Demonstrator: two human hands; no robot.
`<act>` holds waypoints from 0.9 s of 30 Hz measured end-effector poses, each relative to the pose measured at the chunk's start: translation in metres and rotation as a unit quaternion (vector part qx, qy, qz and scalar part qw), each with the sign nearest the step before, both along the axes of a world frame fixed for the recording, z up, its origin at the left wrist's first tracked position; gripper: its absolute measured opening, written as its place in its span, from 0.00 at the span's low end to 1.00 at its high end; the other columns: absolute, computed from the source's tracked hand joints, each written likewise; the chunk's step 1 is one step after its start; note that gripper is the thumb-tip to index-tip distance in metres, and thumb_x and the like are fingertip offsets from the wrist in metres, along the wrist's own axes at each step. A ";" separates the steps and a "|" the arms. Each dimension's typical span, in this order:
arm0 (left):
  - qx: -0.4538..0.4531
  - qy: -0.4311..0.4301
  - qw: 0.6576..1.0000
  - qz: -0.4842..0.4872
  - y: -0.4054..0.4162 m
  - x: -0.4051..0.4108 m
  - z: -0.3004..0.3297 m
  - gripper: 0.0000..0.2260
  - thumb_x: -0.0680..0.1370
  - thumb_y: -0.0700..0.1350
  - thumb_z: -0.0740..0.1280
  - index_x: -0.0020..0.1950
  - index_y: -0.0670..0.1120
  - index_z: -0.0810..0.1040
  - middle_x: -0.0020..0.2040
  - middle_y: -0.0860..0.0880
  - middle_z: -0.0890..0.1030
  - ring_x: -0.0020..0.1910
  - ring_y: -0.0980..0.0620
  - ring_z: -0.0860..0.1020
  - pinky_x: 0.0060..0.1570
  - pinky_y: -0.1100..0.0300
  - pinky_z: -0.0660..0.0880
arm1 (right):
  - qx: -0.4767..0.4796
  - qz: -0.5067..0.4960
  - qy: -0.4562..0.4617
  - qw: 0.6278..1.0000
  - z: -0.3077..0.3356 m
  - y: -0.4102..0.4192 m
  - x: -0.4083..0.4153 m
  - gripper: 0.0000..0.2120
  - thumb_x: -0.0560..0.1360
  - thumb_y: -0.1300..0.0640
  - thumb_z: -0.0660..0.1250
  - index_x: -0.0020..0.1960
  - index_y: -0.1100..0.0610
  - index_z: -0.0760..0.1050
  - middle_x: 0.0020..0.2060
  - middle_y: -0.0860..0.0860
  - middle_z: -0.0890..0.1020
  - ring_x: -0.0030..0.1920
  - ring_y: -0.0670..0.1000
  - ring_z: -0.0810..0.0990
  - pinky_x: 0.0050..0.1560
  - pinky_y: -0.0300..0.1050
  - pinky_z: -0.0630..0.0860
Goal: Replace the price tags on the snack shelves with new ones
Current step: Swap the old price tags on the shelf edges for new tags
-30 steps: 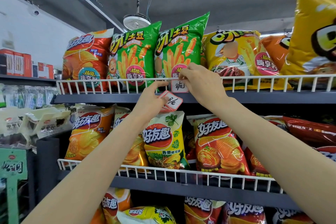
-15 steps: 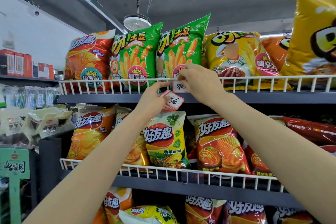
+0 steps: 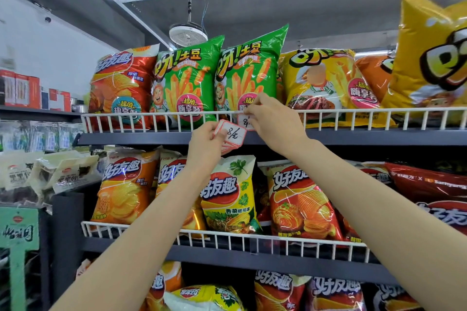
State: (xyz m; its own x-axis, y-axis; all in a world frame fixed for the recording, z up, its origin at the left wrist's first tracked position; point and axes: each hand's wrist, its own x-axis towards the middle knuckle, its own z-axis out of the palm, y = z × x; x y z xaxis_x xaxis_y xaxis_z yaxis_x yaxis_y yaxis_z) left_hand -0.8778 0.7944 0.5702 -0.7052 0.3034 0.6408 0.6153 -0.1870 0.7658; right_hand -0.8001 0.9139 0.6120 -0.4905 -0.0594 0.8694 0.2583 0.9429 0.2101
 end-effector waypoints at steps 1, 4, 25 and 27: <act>0.011 -0.011 1.000 -0.013 0.000 0.000 0.000 0.07 0.80 0.40 0.60 0.55 0.47 0.75 0.50 0.47 0.81 0.50 0.49 0.80 0.57 0.48 0.77 | -0.009 0.001 -0.005 1.000 -0.001 -0.001 0.001 0.12 0.79 0.58 0.60 0.60 0.56 0.75 0.54 0.52 0.73 0.54 0.52 0.74 0.43 0.51 0.78; 0.029 -0.019 0.999 -0.037 -0.001 0.001 -0.003 0.08 0.81 0.39 0.59 0.57 0.44 0.75 0.49 0.46 0.81 0.48 0.50 0.80 0.55 0.48 0.78 | -0.080 0.034 -0.022 0.996 -0.008 -0.004 0.003 0.15 0.80 0.53 0.58 0.65 0.52 0.72 0.58 0.50 0.71 0.55 0.51 0.73 0.42 0.47 0.73; 0.077 -0.021 0.986 -0.147 0.058 0.088 -0.012 0.06 0.79 0.38 0.61 0.53 0.45 0.76 0.46 0.46 0.83 0.43 0.53 0.82 0.47 0.59 0.80 | -0.350 0.261 0.041 0.899 -0.039 0.048 0.101 0.07 0.72 0.55 0.72 0.38 0.56 0.77 0.32 0.45 0.77 0.35 0.41 0.72 0.39 0.34 0.67; 0.071 -0.023 0.983 -0.167 0.074 0.106 -0.014 0.06 0.79 0.38 0.62 0.51 0.46 0.77 0.45 0.47 0.83 0.40 0.56 0.82 0.44 0.61 0.80 | -0.357 0.247 0.051 0.899 -0.042 0.064 0.120 0.06 0.72 0.56 0.71 0.38 0.57 0.78 0.32 0.45 0.77 0.35 0.43 0.73 0.38 0.35 0.68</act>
